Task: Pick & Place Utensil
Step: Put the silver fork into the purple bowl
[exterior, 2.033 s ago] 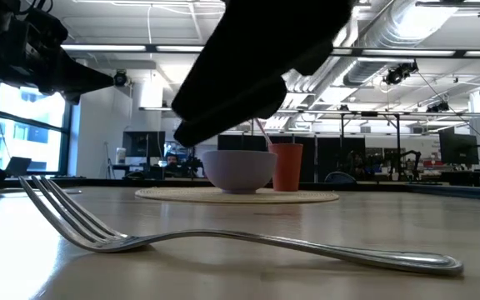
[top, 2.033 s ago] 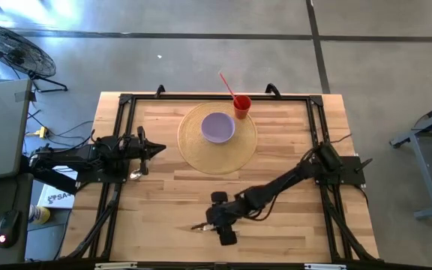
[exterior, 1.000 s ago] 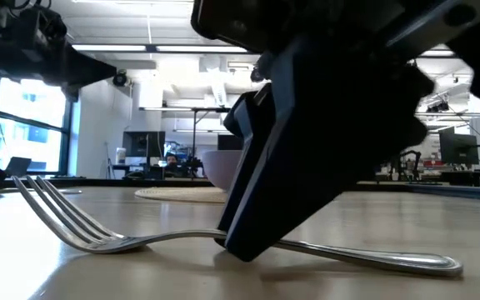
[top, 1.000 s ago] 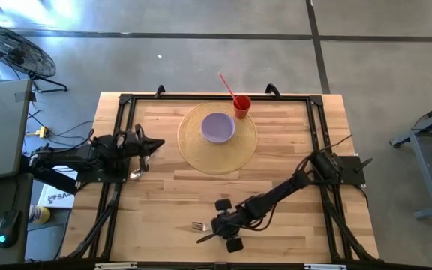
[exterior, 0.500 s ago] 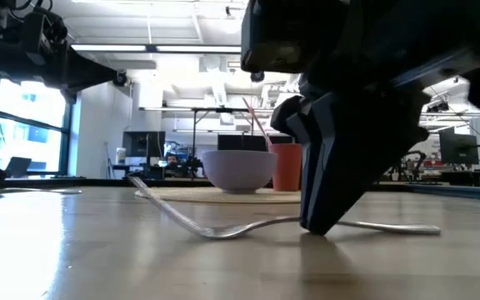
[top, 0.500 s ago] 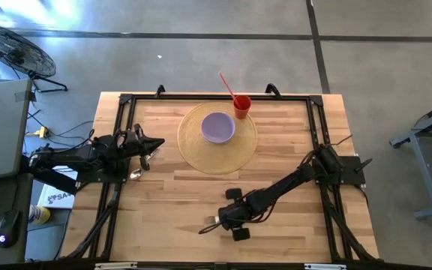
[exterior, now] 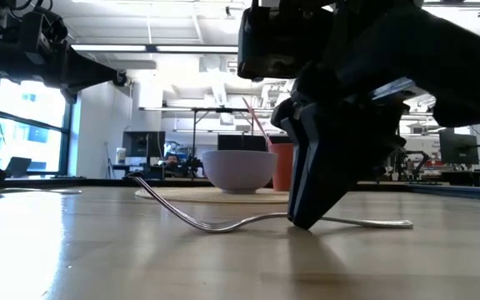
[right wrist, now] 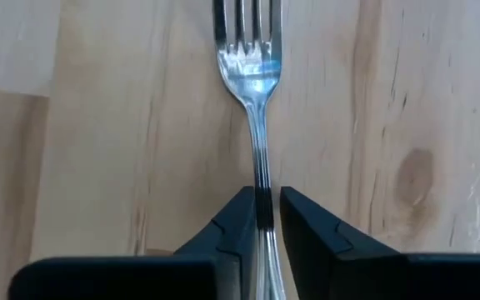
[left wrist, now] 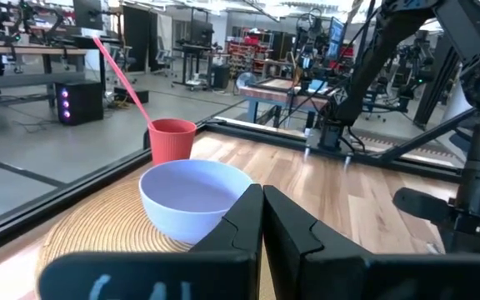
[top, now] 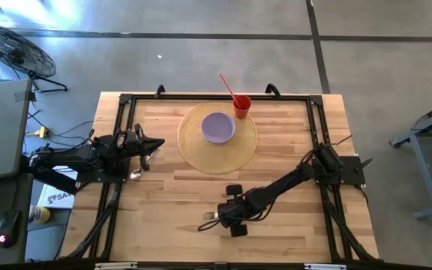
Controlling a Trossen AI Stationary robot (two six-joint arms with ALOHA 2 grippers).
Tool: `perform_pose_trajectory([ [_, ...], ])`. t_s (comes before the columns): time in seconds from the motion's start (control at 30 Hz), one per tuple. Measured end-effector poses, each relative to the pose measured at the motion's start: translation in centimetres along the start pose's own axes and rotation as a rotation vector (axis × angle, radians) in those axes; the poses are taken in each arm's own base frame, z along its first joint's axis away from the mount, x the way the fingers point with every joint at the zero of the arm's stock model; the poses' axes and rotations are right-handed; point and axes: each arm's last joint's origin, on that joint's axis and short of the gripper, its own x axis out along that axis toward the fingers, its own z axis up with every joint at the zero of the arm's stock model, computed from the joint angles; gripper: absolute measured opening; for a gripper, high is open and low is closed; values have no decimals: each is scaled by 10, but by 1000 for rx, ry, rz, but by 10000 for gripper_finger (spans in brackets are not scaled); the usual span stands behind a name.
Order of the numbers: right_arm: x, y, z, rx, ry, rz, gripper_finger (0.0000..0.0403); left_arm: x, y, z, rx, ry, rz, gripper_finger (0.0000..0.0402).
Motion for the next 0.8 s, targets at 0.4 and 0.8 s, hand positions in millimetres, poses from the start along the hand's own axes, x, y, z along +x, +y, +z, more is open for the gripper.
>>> perform_pose_trajectory([
  [0.4,1,5,0,15,-64,-46,47,0,0,0,-3,3,0,8],
  [0.8,34,2,-32,83,-316,39,77,0,0,-2,-18,26,2,8],
])
